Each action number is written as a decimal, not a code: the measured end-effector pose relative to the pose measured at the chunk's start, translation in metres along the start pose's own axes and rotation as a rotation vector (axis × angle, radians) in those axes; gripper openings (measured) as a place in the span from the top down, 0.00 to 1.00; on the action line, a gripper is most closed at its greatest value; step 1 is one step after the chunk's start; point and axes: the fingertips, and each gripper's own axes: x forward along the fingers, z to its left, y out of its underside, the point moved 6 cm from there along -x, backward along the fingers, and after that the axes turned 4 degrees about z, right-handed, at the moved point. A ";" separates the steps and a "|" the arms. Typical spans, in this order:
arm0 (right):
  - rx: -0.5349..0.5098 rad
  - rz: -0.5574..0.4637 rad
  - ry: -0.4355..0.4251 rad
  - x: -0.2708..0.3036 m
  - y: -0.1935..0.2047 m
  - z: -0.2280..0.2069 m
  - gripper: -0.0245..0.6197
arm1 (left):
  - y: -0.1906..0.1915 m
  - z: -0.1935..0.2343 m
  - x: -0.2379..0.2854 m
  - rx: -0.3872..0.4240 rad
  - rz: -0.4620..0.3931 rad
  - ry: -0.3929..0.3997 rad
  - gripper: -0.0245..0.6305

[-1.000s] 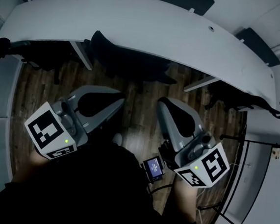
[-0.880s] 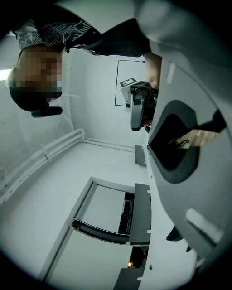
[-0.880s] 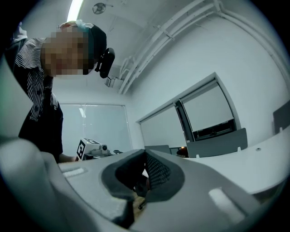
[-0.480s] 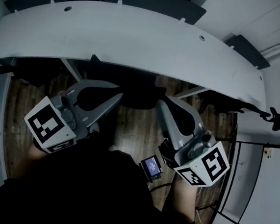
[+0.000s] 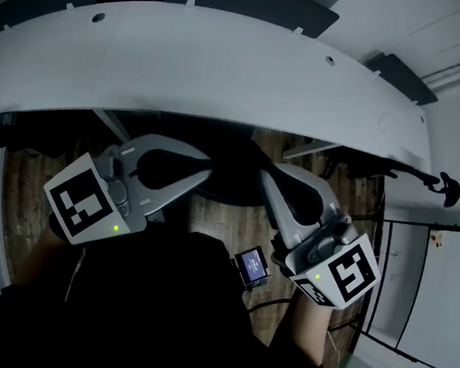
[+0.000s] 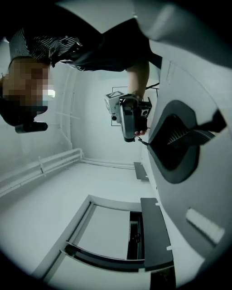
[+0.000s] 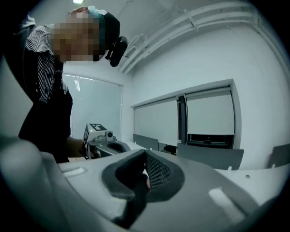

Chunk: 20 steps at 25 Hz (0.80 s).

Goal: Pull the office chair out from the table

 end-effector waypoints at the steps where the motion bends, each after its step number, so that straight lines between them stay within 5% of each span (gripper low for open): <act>1: -0.006 0.017 0.008 0.004 0.002 -0.001 0.96 | 0.002 0.003 0.001 0.016 0.024 0.021 0.96; 7: -0.027 0.109 0.022 0.000 0.018 -0.014 0.96 | 0.017 0.004 0.018 0.110 0.158 0.127 0.96; 20: -0.099 0.282 -0.088 0.000 0.049 -0.026 0.96 | 0.041 -0.003 0.036 0.144 0.328 0.093 0.96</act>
